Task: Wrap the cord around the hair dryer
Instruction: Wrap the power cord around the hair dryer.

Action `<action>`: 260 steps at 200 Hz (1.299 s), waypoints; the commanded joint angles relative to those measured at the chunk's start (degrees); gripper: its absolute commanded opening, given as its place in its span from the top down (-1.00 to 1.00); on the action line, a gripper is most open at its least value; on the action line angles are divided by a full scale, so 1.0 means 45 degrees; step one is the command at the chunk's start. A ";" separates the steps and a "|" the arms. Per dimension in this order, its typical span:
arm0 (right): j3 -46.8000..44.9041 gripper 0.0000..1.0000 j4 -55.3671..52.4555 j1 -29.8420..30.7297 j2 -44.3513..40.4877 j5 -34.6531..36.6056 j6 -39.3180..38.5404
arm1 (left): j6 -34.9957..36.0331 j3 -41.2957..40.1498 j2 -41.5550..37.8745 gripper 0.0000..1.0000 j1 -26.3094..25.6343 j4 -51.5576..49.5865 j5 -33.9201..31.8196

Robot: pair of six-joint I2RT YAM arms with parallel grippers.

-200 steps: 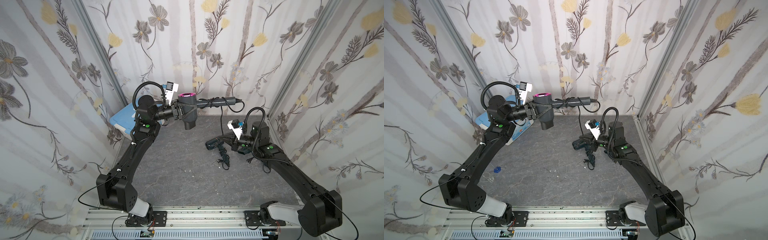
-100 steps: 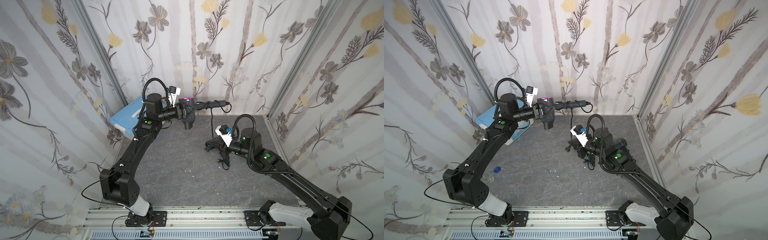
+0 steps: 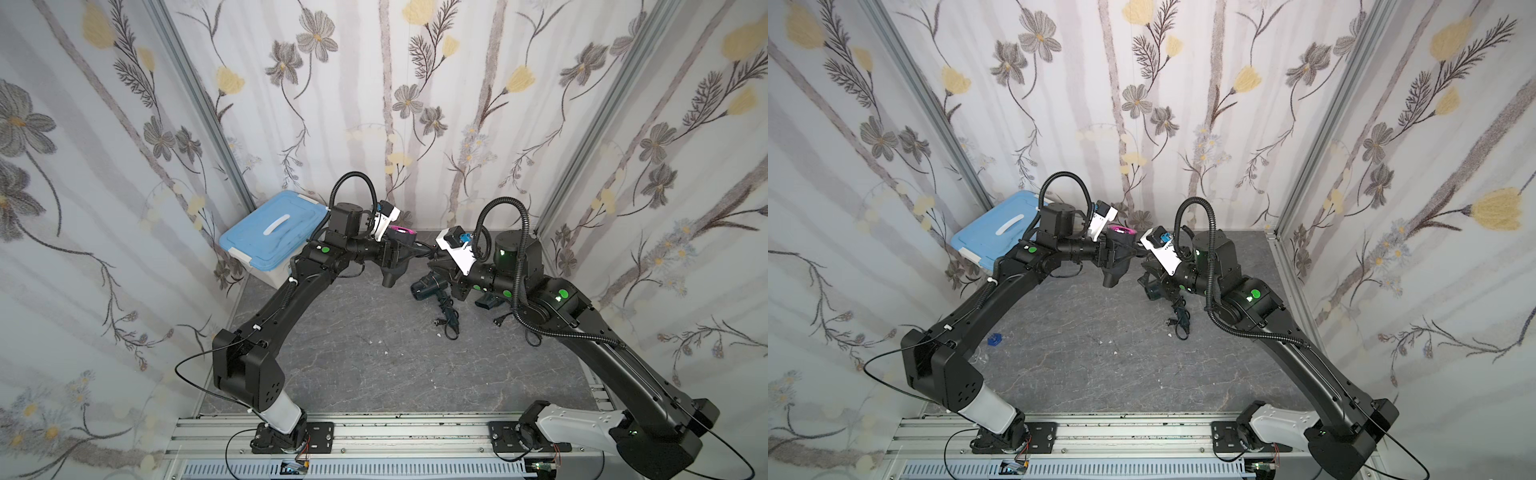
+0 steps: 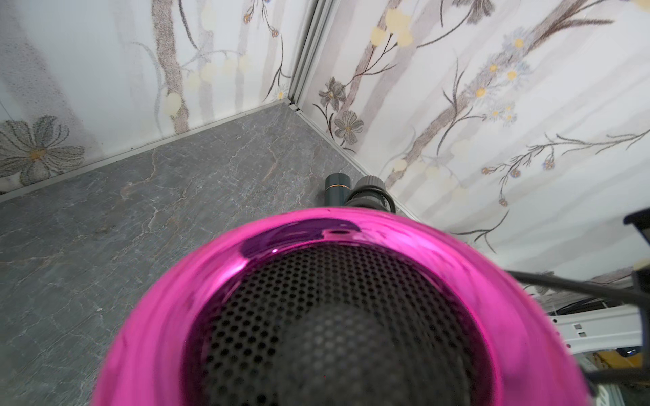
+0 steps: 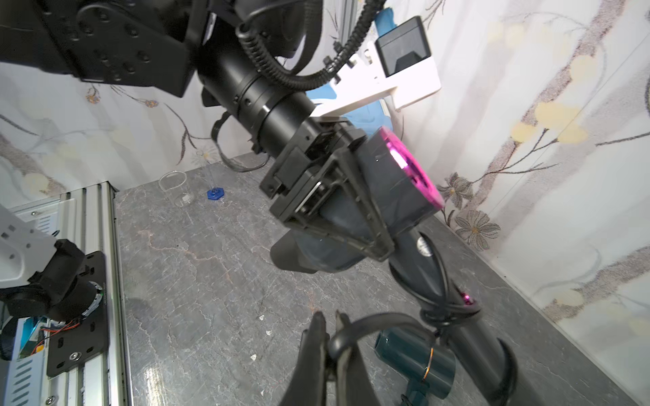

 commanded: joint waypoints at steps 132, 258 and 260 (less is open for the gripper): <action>0.1132 0.59 0.1656 -0.3665 0.2382 -0.3478 0.3335 | 0.2807 -0.0208 -0.1030 1.00 -0.1087 -0.2465 0.1346; -0.1479 -0.07 0.2879 -0.5351 0.2605 -0.5871 0.4020 | 0.1599 -0.0499 -0.1613 1.00 -0.0460 -0.1106 0.3322; -0.1522 -0.08 0.2933 -0.5370 0.2599 -0.5914 0.4054 | 0.1606 -0.0481 -0.1601 1.00 -0.0457 -0.1116 0.3356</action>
